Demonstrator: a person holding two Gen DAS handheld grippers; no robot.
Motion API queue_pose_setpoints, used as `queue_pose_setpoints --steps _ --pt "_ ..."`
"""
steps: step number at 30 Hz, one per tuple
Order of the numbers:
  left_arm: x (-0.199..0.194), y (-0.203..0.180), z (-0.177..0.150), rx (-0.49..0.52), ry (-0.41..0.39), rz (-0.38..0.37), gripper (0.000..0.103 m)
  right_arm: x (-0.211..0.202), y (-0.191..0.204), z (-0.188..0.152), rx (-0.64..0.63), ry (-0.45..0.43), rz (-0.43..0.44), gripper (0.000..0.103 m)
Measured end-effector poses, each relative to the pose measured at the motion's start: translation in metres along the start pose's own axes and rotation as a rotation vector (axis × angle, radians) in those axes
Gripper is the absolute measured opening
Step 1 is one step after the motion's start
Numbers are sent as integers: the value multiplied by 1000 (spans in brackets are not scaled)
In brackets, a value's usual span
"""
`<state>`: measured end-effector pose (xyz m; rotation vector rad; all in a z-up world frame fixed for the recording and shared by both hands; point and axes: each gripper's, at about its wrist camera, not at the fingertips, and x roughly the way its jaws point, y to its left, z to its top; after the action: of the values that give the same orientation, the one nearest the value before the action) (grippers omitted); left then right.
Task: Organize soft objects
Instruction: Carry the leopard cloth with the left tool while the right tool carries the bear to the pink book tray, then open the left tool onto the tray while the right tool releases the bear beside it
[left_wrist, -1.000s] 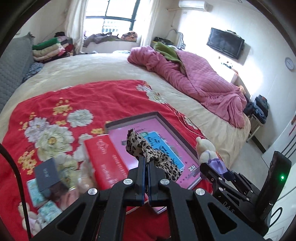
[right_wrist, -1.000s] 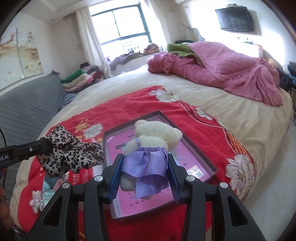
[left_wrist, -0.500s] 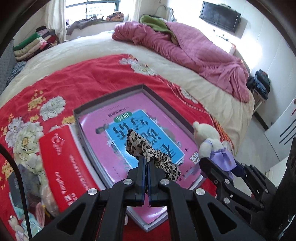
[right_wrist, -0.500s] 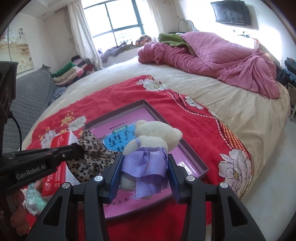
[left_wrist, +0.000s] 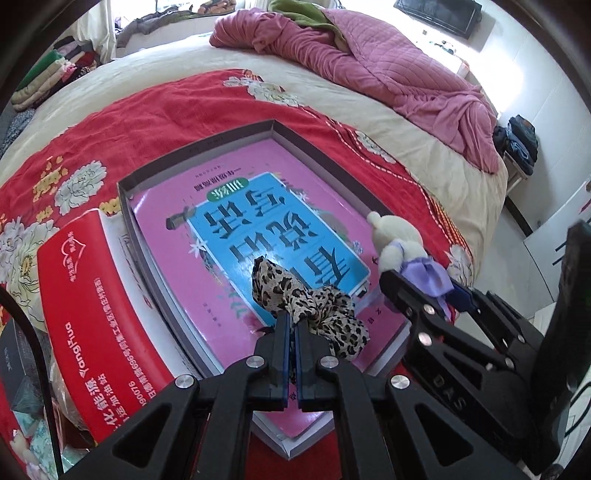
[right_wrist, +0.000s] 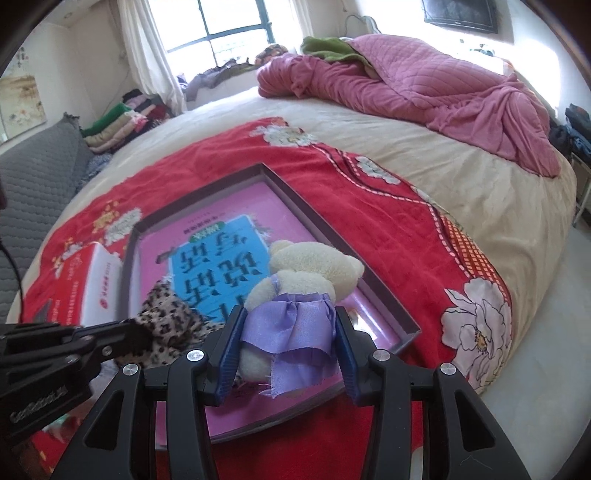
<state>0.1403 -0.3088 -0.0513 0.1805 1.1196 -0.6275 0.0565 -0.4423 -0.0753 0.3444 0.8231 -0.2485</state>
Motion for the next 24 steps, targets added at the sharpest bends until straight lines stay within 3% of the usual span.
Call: queue_pose_setpoints --steps 19,24 --pt "9 -6 -10 1 51 -19 3 -7 -14 -4 43 -2 -20 53" --pt "7 -7 -11 4 55 -15 11 -16 -21 -4 60 -13 -35 54"
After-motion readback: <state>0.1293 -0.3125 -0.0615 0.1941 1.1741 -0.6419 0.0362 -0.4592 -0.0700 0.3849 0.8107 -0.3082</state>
